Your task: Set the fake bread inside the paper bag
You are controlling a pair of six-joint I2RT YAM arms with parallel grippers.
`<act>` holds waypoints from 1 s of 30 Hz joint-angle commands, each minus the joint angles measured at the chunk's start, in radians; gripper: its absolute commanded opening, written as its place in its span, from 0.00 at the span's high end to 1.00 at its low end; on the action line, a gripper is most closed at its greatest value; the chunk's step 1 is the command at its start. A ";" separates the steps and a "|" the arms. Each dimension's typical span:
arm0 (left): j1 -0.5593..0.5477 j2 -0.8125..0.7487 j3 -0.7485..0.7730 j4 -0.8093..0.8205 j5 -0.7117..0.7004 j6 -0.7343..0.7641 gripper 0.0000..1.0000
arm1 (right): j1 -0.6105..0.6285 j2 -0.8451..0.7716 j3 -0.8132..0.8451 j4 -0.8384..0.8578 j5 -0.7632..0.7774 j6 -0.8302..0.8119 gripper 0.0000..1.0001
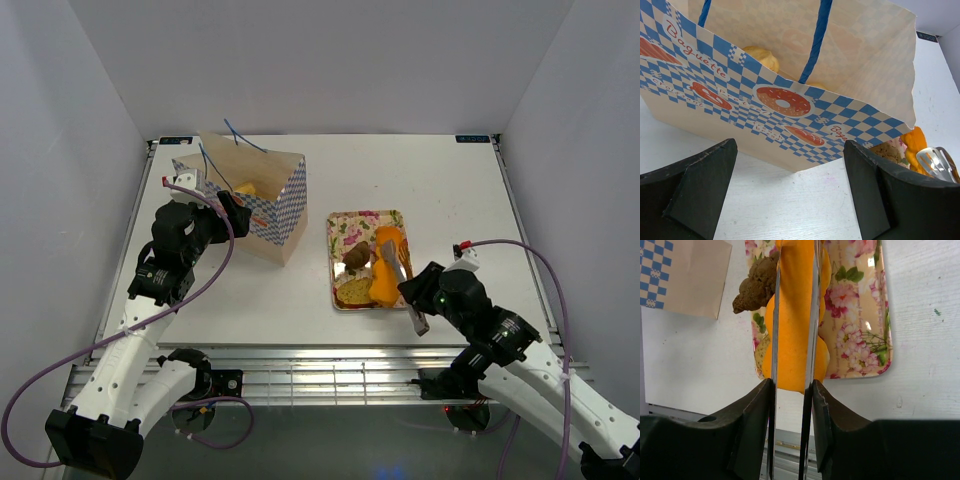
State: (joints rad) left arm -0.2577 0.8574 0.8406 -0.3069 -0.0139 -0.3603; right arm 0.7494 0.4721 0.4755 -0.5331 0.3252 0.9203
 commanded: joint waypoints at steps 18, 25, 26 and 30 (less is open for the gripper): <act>-0.003 -0.018 -0.014 0.008 -0.003 -0.006 0.02 | 0.005 0.088 0.282 0.117 0.129 -0.287 0.61; -0.003 -0.017 -0.014 0.006 -0.014 -0.008 0.02 | 0.005 0.190 0.357 0.229 0.055 -0.383 0.61; -0.003 -0.018 -0.015 0.006 -0.012 -0.008 0.02 | 0.005 0.210 0.368 0.231 0.052 -0.394 0.61; -0.003 -0.018 -0.012 0.005 -0.012 -0.008 0.02 | 0.005 0.235 0.354 0.216 0.023 -0.397 0.55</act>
State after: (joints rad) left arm -0.2577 0.8555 0.8330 -0.3069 -0.0189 -0.3637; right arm 0.7494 0.7040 0.8036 -0.3698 0.3744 0.5602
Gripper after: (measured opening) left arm 0.979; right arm 0.441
